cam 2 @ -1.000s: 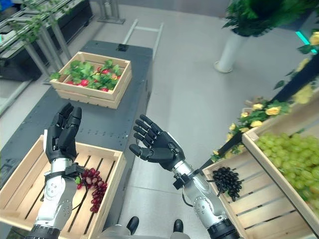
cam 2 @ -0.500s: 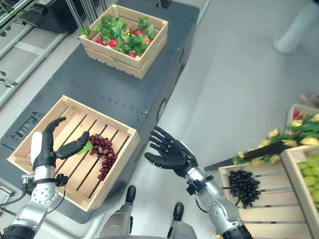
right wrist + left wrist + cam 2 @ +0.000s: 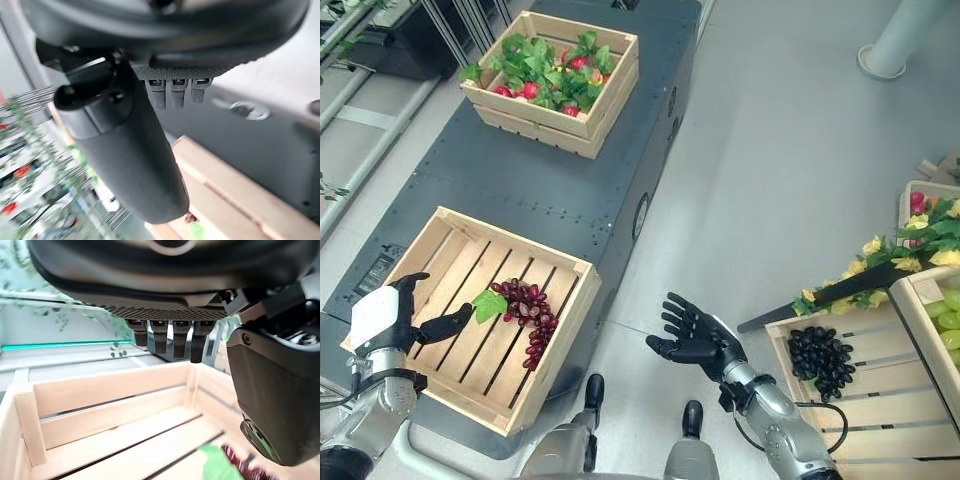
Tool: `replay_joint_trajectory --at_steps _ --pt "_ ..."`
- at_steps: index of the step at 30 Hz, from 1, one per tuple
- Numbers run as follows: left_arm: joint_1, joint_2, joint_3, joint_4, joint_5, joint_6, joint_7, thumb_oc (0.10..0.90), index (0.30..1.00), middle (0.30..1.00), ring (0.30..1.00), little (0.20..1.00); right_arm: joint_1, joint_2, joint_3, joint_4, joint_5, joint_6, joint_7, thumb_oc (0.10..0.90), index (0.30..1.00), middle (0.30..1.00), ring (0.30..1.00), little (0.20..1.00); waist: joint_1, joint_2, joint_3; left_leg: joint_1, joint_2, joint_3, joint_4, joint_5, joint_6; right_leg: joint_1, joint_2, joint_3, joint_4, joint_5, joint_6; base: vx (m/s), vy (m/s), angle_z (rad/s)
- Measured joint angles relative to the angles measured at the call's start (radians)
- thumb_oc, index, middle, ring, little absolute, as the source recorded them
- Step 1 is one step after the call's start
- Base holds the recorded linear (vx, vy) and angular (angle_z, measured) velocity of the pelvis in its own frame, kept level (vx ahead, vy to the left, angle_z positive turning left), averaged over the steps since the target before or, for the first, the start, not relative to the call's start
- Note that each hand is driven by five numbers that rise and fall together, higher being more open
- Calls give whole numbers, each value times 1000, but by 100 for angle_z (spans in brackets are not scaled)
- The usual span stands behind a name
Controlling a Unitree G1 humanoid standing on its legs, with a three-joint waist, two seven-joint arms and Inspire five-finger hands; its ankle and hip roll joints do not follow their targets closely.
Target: Pick up the fruits from the basket on one side to the basket on the other side
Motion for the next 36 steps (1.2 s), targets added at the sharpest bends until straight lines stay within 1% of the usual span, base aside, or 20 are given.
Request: replay_joint_trajectory --at_steps 2,4,5,6,7,8,9,11,13,16,18,19,22,26,28,31,34,36 --pt "-31 9 -34 23 53 23 -1 800 900 900 900 900 -13 -6 6 0 0 3 0 800 900 900 900 900 -12 -1 12 -13 -1 0 0 1 -1 -13 -1 0 2 0 0 -20 46 0" --pt "-58 19 -66 39 91 35 -2 800 900 900 900 900 -22 -9 8 0 0 5 0 800 900 900 900 900 -14 -1 15 -24 -1 1 2 1 -1 -28 -1 2 8 0 -1 -29 56 -3" --pt "-81 24 -94 43 125 53 -2 800 900 900 900 900 -31 -11 9 0 0 5 0 800 900 900 900 900 -17 0 17 -31 0 5 2 1 -1 -42 -1 7 17 -1 -2 -45 92 -6" --pt "-109 48 -136 49 158 67 -2 800 900 900 900 900 -46 -15 14 0 0 6 0 800 900 900 900 900 -16 -2 31 -32 0 9 2 1 -1 -44 -2 10 17 -1 -2 -39 74 -8" --pt "-126 67 -161 51 177 69 -3 800 900 900 900 900 -60 -15 15 0 0 6 0 800 900 900 900 900 -20 -3 42 -33 0 12 2 1 -1 -47 -3 13 18 -1 -2 -42 74 -13" --pt "-153 93 -181 51 209 69 -4 800 900 900 900 900 -92 -15 17 0 0 6 0 800 900 900 900 900 -21 -5 66 -37 1 21 5 1 -1 -58 -3 20 25 -1 -1 -28 48 -11" --pt "-170 98 -185 56 227 69 -4 800 900 900 900 900 -106 -16 16 0 0 6 0 800 900 900 900 900 -26 -3 77 -42 1 21 9 1 -1 -65 -3 21 32 -2 -1 -30 53 -9" --pt "-234 117 -228 85 254 73 -14 800 900 900 900 900 -131 -18 19 0 0 6 0 800 900 900 900 900 -33 -2 92 -61 0 22 17 1 -1 -80 -4 22 37 -2 -1 -31 45 1" --pt "-281 122 -265 94 282 80 -32 800 900 900 900 900 -143 -22 22 0 -1 6 0 800 900 900 900 900 -37 -2 110 -64 1 24 20 1 -1 -91 -4 24 52 -7 -1 -46 53 -3" --pt "-315 124 -300 94 324 80 -55 800 900 900 900 900 -149 -43 26 0 -1 6 0 800 900 900 900 900 -41 -2 129 -74 1 26 26 1 -1 -102 -4 25 58 -8 -1 -42 35 -3" --pt "-335 131 -327 95 338 86 -75 800 900 900 900 900 -153 -60 30 1 -1 6 0 800 900 900 900 900 -44 -1 134 -96 2 27 36 1 -1 -125 -4 26 71 -9 -1 -17 14 0" --pt "-350 136 -339 95 337 87 -90 800 900 900 900 900 -159 -67 30 1 -1 6 0 800 900 900 900 900 -46 -2 149 -103 2 26 42 1 -1 -132 -4 26 78 -10 -2 -19 16 3" --pt "-356 140 -340 99 338 89 -129 800 900 900 900 900 -162 -70 32 1 1 6 0 800 900 900 900 900 -50 -2 164 -112 2 26 50 1 -1 -139 -4 26 86 -11 -2 -7 4 1" --pt "-355 165 -342 96 358 86 -191 800 900 900 900 900 -163 -70 32 1 1 6 0 800 900 900 900 900 -50 -1 165 -121 2 25 58 1 -1 -147 -4 26 91 -11 -2 -8 -2 0" --pt "-355 180 -342 92 359 73 -225 800 900 900 900 900 -163 -70 32 1 1 6 0 800 900 900 900 900 -51 -1 165 -126 1 24 62 1 -1 -150 -4 24 93 -11 -2 0 0 0" --pt "-350 224 -343 81 362 26 -272 800 900 900 900 900 -162 -72 31 1 1 6 0 800 900 900 900 900 -50 2 167 -134 2 23 66 2 0 -161 -4 25 106 -16 -2 0 0 0" --pt "-347 262 -342 53 376 -3 -312 800 900 900 900 900 -160 -76 31 1 1 6 0 800 900 900 900 900 -45 3 168 -134 1 23 66 2 0 -161 -4 24 107 -16 -2 0 0 0" --pt "-348 279 -342 26 379 -1 -326 800 900 900 900 900 -160 -84 30 1 2 6 0 800 900 900 900 900 -37 6 170 -134 1 23 66 2 0 -161 -4 24 107 -16 -2 0 0 0"
